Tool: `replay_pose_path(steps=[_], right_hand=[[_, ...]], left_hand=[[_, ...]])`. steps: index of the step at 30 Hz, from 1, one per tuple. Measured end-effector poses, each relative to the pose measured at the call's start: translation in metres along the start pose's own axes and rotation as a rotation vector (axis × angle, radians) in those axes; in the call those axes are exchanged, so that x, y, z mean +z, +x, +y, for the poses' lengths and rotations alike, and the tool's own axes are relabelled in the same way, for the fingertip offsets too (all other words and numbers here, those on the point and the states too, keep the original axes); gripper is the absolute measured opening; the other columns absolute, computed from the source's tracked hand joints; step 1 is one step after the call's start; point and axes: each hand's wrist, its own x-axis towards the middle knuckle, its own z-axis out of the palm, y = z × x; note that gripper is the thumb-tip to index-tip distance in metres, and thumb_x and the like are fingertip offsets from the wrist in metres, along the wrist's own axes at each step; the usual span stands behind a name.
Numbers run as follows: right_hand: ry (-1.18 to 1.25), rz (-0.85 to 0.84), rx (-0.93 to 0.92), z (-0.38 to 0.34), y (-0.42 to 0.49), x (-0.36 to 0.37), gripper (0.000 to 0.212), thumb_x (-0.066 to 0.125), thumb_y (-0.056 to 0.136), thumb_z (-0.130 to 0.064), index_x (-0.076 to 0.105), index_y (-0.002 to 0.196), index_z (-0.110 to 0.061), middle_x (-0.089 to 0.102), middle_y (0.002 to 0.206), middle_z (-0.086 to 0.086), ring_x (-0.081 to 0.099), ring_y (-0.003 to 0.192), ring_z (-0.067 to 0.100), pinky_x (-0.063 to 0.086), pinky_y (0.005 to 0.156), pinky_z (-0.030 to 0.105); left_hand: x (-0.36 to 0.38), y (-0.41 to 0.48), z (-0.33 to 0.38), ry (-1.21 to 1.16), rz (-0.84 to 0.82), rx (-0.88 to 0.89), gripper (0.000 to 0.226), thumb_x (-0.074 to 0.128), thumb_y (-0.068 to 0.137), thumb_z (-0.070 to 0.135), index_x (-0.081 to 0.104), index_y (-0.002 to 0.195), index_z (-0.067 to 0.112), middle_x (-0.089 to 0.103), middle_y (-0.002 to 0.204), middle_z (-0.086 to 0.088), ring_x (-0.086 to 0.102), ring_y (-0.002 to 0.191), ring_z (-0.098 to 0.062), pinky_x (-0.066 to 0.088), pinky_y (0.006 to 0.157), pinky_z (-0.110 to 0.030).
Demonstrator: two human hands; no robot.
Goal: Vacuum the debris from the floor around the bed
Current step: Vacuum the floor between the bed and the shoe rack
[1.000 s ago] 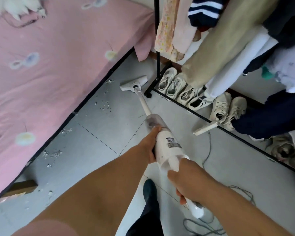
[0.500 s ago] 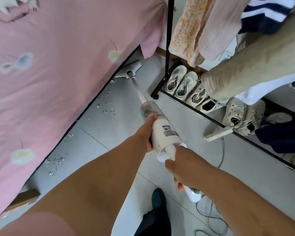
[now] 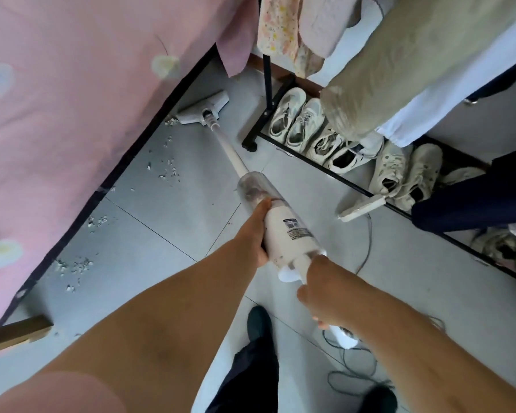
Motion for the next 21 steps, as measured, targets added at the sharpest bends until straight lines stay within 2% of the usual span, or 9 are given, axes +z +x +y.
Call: replay_pose_path(steps=[2,4,6,10,15,18,21], right_hand=[[0.005,0.101,0.001,0.018,0.006,0.009,0.040,0.046,0.094,-0.025,0.037,0.131,-0.012,0.056,0.094,0.001,0.059,0.087,0.020,0.048,0.074,0.027],[-0.038,0.176,-0.050,0.043,0.008,0.017,0.035,0.045,0.094,-0.025,0.040,0.126,-0.011,0.048,0.080,-0.004,0.053,0.078,0.018,0.040,0.061,0.023],[-0.086,0.231,-0.146,0.070,0.011,0.023,0.034,0.045,0.093,-0.022,0.041,0.125,-0.011,0.044,0.077,-0.004,0.049,0.073,0.018,0.035,0.053,0.022],[-0.097,0.241,-0.181,0.119,0.023,0.033,0.026,0.048,0.091,-0.024,0.044,0.116,-0.015,0.048,0.079,-0.005,0.055,0.074,0.018,0.038,0.059,0.023],[-0.201,0.240,-0.207,0.154,0.053,0.042,0.033,0.049,0.091,-0.022,0.042,0.122,-0.013,0.045,0.080,-0.004,0.050,0.074,0.017,0.038,0.064,0.024],[-0.247,0.284,-0.224,0.161,0.082,0.047,0.035,0.049,0.092,-0.022,0.041,0.125,-0.013,0.044,0.078,-0.005,0.049,0.072,0.016,0.036,0.060,0.024],[-0.291,0.293,-0.254,0.151,0.112,0.051,0.036,0.048,0.093,-0.023,0.040,0.126,-0.012,0.049,0.087,-0.001,0.049,0.074,0.015,0.037,0.062,0.024]], left_hand=[[0.006,0.001,-0.013,-0.012,-0.003,0.009,0.064,0.077,0.079,0.056,0.064,0.124,0.013,0.075,0.110,-0.014,0.071,0.104,-0.032,0.053,0.096,-0.055],[0.015,0.004,-0.032,-0.034,0.009,0.024,0.064,0.078,0.077,0.056,0.064,0.123,0.013,0.075,0.111,-0.013,0.071,0.104,-0.032,0.052,0.099,-0.054],[0.022,0.008,-0.050,-0.047,0.017,0.051,0.064,0.079,0.076,0.056,0.065,0.122,0.014,0.075,0.110,-0.012,0.071,0.104,-0.031,0.052,0.099,-0.053],[0.036,0.019,-0.093,-0.082,0.012,0.099,0.060,0.075,0.079,0.058,0.066,0.121,0.016,0.076,0.109,-0.011,0.072,0.102,-0.030,0.057,0.089,-0.046],[0.043,0.052,-0.125,-0.156,0.006,0.159,0.060,0.072,0.082,0.059,0.066,0.125,0.017,0.077,0.105,-0.011,0.073,0.096,-0.028,0.058,0.072,-0.040],[0.044,0.080,-0.129,-0.190,0.006,0.210,0.062,0.071,0.084,0.058,0.064,0.128,0.015,0.075,0.110,-0.012,0.072,0.099,-0.030,0.058,0.078,-0.044],[0.035,0.110,-0.116,-0.217,0.008,0.260,0.063,0.071,0.084,0.058,0.064,0.128,0.014,0.076,0.107,-0.012,0.072,0.098,-0.030,0.057,0.082,-0.046]])
